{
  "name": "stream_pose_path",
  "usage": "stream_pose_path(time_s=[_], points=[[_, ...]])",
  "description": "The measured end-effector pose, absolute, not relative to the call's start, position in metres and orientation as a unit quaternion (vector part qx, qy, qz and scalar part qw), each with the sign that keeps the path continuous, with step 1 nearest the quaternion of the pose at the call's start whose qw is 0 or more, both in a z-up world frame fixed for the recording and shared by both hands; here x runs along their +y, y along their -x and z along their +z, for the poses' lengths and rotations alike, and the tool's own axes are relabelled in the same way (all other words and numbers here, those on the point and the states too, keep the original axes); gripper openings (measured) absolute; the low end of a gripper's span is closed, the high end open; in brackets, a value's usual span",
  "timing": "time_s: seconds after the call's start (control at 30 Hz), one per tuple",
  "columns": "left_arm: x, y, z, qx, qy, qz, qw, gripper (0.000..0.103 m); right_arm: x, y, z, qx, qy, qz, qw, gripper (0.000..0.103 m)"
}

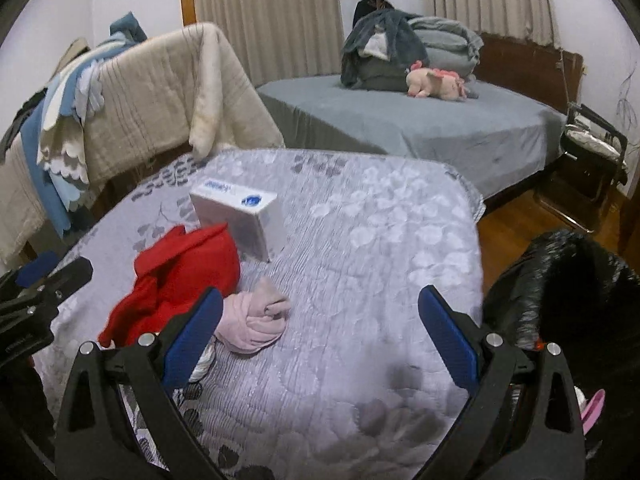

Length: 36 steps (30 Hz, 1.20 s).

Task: Collect trash
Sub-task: 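Reach the right tool to the pink rolled sock and close on it, then grasp the white crumpled tissue with the left tool while the right tool holds the pink sock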

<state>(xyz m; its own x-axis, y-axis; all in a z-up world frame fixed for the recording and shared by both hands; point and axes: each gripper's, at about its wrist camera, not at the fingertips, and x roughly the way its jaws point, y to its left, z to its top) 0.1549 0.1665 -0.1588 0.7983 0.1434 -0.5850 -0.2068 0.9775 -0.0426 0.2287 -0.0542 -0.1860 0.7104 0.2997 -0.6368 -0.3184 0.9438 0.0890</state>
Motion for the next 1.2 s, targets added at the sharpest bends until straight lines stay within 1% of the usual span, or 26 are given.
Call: stream_pose_path(time_s=[0.13, 0.23, 0.27, 0.33, 0.47, 0.53, 0.6, 0.7, 0.8, 1.1, 1.2], points=[[0.174, -0.157, -0.166, 0.309, 0.059, 0.096, 0.944, 0.092, -0.040, -0.235, -0.198, 0.361, 0.028, 0.172, 0.916, 0.095], [0.177, -0.158, -0.168, 0.311, 0.059, 0.095, 0.944, 0.092, -0.031, -0.239, -0.203, 0.371, 0.033, 0.181, 0.910, 0.087], [0.177, -0.158, -0.168, 0.311, 0.059, 0.095, 0.944, 0.092, -0.028, -0.241, -0.205, 0.375, 0.035, 0.185, 0.908, 0.083], [0.178, -0.158, -0.169, 0.312, 0.063, 0.095, 0.943, 0.092, -0.023, -0.243, -0.207, 0.381, 0.035, 0.192, 0.904, 0.082], [0.182, -0.161, -0.172, 0.313, 0.070, 0.093, 0.942, 0.092, -0.015, -0.245, -0.211, 0.394, 0.042, 0.205, 0.895, 0.074], [0.181, -0.161, -0.173, 0.313, 0.069, 0.091, 0.943, 0.092, -0.010, -0.246, -0.213, 0.401, 0.051, 0.214, 0.889, 0.066], [0.180, -0.162, -0.172, 0.313, 0.068, 0.089, 0.943, 0.092, -0.004, -0.246, -0.215, 0.407, 0.055, 0.227, 0.883, 0.054], [0.179, -0.163, -0.172, 0.315, 0.068, 0.086, 0.943, 0.092, -0.003, -0.246, -0.215, 0.409, 0.051, 0.237, 0.879, 0.046], [0.176, -0.162, -0.171, 0.316, 0.067, 0.084, 0.943, 0.092, -0.008, -0.245, -0.212, 0.408, 0.038, 0.242, 0.879, 0.044], [0.156, -0.155, -0.161, 0.309, 0.063, 0.069, 0.947, 0.091, -0.036, -0.240, -0.191, 0.386, 0.020, 0.219, 0.896, 0.044], [0.144, -0.151, -0.159, 0.307, 0.061, 0.058, 0.948, 0.089, -0.047, -0.236, -0.184, 0.378, 0.018, 0.212, 0.901, 0.044]])
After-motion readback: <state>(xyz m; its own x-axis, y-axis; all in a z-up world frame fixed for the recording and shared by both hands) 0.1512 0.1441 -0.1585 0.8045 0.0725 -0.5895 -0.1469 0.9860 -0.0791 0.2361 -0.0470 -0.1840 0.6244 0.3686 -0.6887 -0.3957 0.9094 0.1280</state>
